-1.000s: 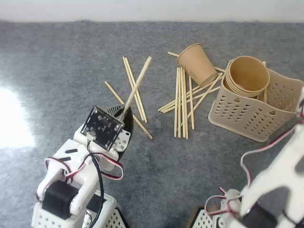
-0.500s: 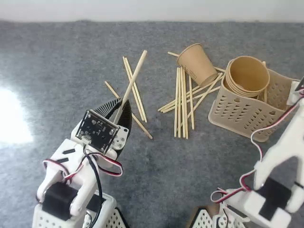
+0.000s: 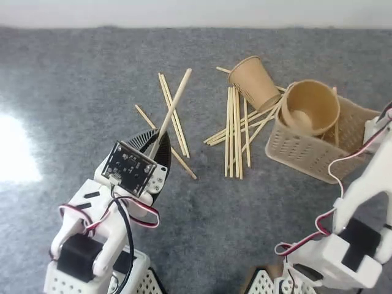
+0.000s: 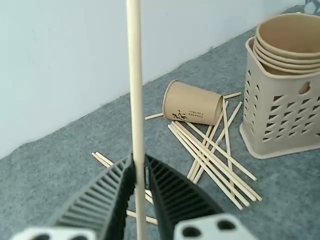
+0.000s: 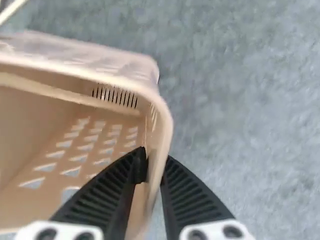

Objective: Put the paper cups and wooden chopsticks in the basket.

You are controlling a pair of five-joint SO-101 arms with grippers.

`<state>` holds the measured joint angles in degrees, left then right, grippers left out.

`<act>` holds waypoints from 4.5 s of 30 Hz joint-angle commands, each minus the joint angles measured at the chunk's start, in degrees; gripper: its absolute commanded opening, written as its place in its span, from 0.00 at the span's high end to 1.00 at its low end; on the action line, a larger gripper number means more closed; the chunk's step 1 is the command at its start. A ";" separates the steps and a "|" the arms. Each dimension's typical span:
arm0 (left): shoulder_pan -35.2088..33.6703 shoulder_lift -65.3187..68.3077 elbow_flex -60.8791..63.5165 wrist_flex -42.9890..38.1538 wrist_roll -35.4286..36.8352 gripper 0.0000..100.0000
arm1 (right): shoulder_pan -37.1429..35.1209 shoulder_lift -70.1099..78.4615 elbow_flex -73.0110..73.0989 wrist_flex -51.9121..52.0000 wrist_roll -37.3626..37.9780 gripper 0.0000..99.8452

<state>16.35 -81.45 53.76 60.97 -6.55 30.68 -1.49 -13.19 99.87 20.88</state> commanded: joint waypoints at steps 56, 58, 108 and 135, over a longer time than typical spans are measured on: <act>6.68 0.35 8.48 -37.01 1.76 0.99 | -10.86 6.99 -5.98 2.86 -6.95 0.78; 6.68 0.44 8.57 -39.74 0.00 0.99 | -11.91 3.30 -5.98 2.86 -6.95 0.78; 25.05 45.54 -32.40 -42.11 14.07 0.99 | 18.42 -19.82 26.90 -22.02 -4.22 0.78; 34.55 82.64 -45.67 -65.05 14.95 0.99 | 16.40 -19.30 76.92 -66.33 -4.31 0.78</act>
<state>50.46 -1.19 12.35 -2.59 9.19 49.14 -19.60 63.65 35.34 17.36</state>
